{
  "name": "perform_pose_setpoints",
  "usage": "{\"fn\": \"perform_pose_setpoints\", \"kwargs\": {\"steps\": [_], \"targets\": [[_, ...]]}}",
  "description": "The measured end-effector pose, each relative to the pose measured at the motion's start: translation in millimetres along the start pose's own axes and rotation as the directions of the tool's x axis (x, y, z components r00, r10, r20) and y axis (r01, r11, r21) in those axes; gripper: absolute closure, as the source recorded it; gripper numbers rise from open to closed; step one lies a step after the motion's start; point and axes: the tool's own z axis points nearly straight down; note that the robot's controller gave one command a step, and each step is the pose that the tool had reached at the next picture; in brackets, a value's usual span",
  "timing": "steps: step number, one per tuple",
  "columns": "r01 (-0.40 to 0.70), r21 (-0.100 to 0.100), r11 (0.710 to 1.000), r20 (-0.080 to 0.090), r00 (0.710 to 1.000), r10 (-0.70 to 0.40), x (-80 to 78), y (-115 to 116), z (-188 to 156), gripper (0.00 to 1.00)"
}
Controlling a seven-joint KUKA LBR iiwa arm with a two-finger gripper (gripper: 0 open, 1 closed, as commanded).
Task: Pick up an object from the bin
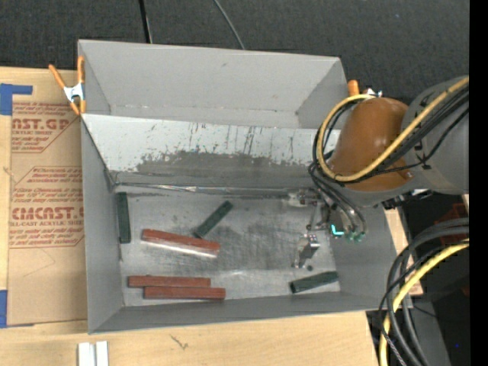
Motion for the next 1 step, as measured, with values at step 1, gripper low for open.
{"fn": "perform_pose_setpoints", "kwargs": {"steps": [1], "targets": [[0.001,0.001,1.000,0.008,1.000,-0.001,-2.0,0.1,-4.4,0.00]]}}
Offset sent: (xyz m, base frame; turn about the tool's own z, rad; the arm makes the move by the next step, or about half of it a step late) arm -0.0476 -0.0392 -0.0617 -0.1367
